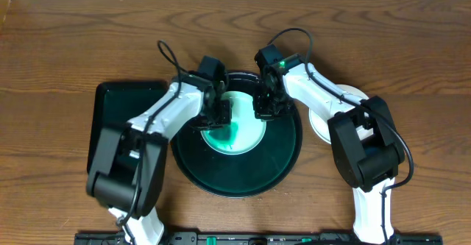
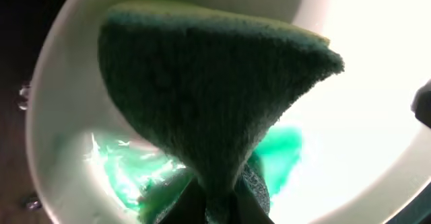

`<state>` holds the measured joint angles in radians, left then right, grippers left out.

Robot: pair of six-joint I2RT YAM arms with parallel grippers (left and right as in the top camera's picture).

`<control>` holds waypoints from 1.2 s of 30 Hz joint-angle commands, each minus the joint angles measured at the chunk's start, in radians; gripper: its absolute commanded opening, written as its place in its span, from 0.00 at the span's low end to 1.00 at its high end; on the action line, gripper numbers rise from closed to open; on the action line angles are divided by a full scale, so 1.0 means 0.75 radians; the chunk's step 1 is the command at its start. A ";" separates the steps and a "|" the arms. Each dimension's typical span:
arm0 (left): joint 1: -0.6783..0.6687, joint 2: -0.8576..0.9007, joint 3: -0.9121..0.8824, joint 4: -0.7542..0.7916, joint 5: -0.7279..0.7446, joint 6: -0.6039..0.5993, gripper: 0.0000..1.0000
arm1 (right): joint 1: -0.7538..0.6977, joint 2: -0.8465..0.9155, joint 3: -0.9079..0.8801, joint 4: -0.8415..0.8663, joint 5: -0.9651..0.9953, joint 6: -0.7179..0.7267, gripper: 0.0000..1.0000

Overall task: Clean dirty plates on tray and stack at the side
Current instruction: 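Scrub the last plate with the sponge in the left gripper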

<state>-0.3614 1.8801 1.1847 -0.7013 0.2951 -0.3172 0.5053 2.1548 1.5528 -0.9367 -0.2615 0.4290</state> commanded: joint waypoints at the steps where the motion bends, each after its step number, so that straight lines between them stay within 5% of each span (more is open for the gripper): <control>1: -0.006 0.083 0.014 -0.028 0.167 -0.007 0.07 | 0.010 -0.008 -0.014 0.008 0.024 0.006 0.01; 7: -0.005 0.089 0.014 -0.008 0.675 0.350 0.07 | 0.010 -0.008 -0.014 0.008 0.024 0.006 0.01; 9: -0.003 0.089 0.014 0.011 0.666 0.358 0.07 | 0.010 -0.008 -0.014 0.008 0.024 0.006 0.01; 12: 0.022 0.089 0.014 0.057 0.529 0.317 0.07 | 0.010 -0.008 -0.014 0.008 0.024 0.006 0.01; 21: 0.083 0.086 0.056 -0.068 -0.328 -0.169 0.07 | 0.010 -0.008 -0.014 0.008 0.025 0.006 0.01; 27: 0.070 0.086 0.055 -0.228 -0.520 -0.228 0.07 | 0.010 -0.008 -0.014 0.009 0.028 0.007 0.01; 31: 0.052 0.086 0.055 -0.256 -0.494 -0.201 0.07 | 0.010 -0.008 -0.014 0.009 0.028 0.007 0.01; 36: 0.028 0.086 0.056 -0.241 0.154 0.381 0.07 | 0.010 -0.008 -0.014 0.009 0.028 0.007 0.01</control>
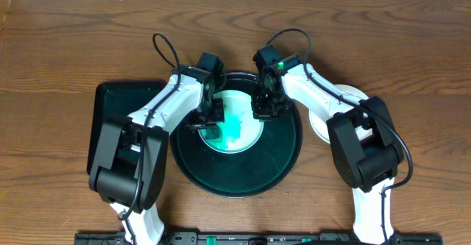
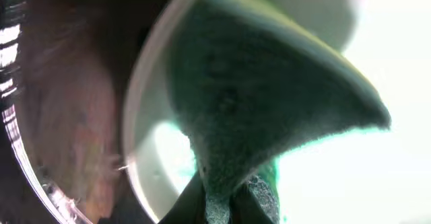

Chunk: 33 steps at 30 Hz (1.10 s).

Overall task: Clean dirty plates on tray and stack at the side
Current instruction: 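Scrub the last plate with the sponge in the left gripper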

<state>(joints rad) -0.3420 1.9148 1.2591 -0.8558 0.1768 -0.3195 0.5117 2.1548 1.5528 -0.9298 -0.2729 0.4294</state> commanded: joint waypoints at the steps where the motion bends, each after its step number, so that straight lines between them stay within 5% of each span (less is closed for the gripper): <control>1: 0.003 0.040 -0.043 -0.028 0.455 0.477 0.07 | 0.001 -0.008 -0.014 -0.001 0.044 0.006 0.01; 4: 0.003 0.040 -0.043 0.038 0.587 0.571 0.07 | 0.001 -0.008 -0.014 -0.001 0.044 0.006 0.01; 7: 0.007 0.040 -0.044 0.208 0.415 0.464 0.07 | 0.001 -0.008 -0.014 -0.002 0.043 0.006 0.01; 10: 0.007 0.040 -0.044 0.269 -0.072 0.084 0.07 | 0.001 -0.008 -0.014 -0.002 0.044 0.006 0.01; 11: 0.006 0.040 -0.044 0.215 -0.408 -0.175 0.07 | 0.001 -0.008 -0.014 -0.002 0.044 0.006 0.01; 15: 0.004 0.040 -0.044 0.110 -0.690 -0.289 0.07 | 0.001 -0.007 -0.014 -0.001 0.044 0.006 0.01; 21: -0.016 0.040 -0.045 -0.023 -0.590 -0.285 0.07 | 0.001 -0.006 -0.014 -0.001 0.044 0.006 0.01; 29: -0.072 0.040 -0.045 0.035 0.355 0.211 0.07 | 0.001 0.007 -0.014 0.003 0.043 0.006 0.01; 33: -0.069 0.040 -0.045 0.144 0.417 0.309 0.07 | 0.001 0.007 -0.014 0.001 0.043 0.006 0.01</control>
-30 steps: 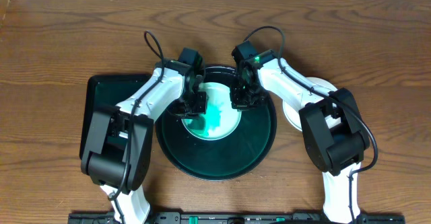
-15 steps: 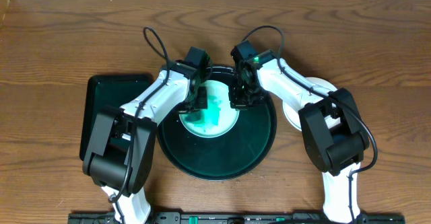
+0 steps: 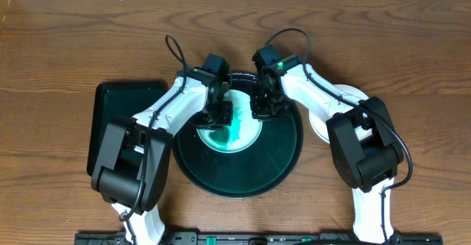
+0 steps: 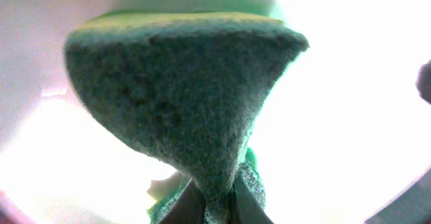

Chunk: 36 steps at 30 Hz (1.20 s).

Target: Clean dirty plates on tray and stack at the side

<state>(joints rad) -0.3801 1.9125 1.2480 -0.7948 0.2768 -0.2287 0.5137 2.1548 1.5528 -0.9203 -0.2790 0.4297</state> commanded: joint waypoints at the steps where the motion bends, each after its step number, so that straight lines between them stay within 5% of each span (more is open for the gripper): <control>1: -0.013 0.043 -0.030 0.093 0.262 0.191 0.07 | -0.002 0.008 -0.014 -0.012 0.051 0.005 0.01; 9: 0.093 -0.002 0.075 0.016 -0.150 0.184 0.07 | 0.000 0.007 -0.014 -0.015 0.058 0.004 0.01; 15: 0.184 -0.187 0.158 -0.162 -0.540 0.014 0.07 | 0.029 0.007 -0.014 -0.013 0.098 0.005 0.01; 26: 0.458 -0.389 0.156 -0.368 -0.564 -0.097 0.07 | 0.097 -0.072 0.022 -0.014 0.258 -0.046 0.01; 36: 0.577 -0.388 0.136 -0.370 -0.556 -0.097 0.07 | 0.296 -0.324 0.022 -0.055 0.950 -0.087 0.01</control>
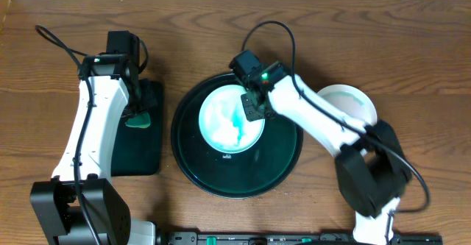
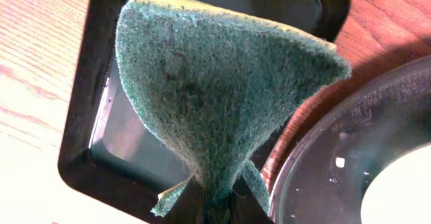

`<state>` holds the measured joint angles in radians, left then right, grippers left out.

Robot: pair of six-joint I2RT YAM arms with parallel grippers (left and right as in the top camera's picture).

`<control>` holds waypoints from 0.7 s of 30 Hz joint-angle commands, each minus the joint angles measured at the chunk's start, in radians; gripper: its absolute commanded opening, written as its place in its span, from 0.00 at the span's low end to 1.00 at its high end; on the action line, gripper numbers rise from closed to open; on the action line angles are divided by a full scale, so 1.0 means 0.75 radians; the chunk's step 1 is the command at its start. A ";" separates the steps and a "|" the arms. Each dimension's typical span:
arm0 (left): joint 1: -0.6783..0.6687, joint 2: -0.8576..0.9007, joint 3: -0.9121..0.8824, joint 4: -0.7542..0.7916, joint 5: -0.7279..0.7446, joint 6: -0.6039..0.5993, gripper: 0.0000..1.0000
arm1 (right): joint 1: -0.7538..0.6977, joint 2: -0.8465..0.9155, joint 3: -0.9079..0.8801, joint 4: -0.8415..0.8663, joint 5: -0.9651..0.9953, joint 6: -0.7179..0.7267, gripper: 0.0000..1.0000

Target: Clean dirty plates on tray and stack at the side

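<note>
A white plate (image 1: 221, 112) streaked with green soap lies in the round black tray (image 1: 280, 164); its edge shows at the lower right of the left wrist view (image 2: 412, 198). My right gripper (image 1: 255, 107) sits on the plate's upper right rim and looks shut on it. My left gripper (image 1: 137, 114) is shut on a folded green sponge (image 2: 215, 89), held over the right part of a black rectangular tray (image 2: 81, 140). The sponge (image 1: 138, 120) hangs clear of the plate.
A stack of white plates (image 1: 357, 101) stands right of the round tray, partly under my right arm. The black rectangular tray (image 1: 125, 153) lies left of the round tray (image 2: 337, 150), with a strip of wooden table between them.
My left gripper, which held the sponge on the plate, is now to the left over the rectangular tray, sponge still in it. The right arm has shifted but stays at the plate's rim.
At each earlier moment my left gripper pressed the sponge on the plate at a different spot, while the right gripper stayed at the plate's rim. Green soap spread across the plate. Now the sponge is off the plate, over the rectangular tray.
</note>
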<state>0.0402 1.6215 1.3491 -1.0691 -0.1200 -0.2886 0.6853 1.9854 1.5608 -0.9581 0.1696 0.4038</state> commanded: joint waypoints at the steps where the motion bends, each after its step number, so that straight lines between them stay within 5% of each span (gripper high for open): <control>1: 0.020 0.000 0.001 -0.004 -0.027 -0.017 0.07 | 0.095 -0.121 0.011 -0.005 0.421 -0.063 0.01; 21: 0.021 0.000 0.001 0.000 -0.027 -0.017 0.07 | 0.597 -0.247 0.011 -0.131 1.593 -0.092 0.01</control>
<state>0.0505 1.6215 1.3487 -1.0672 -0.1196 -0.2886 1.1042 1.8301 1.5608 -1.0481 1.1473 0.3382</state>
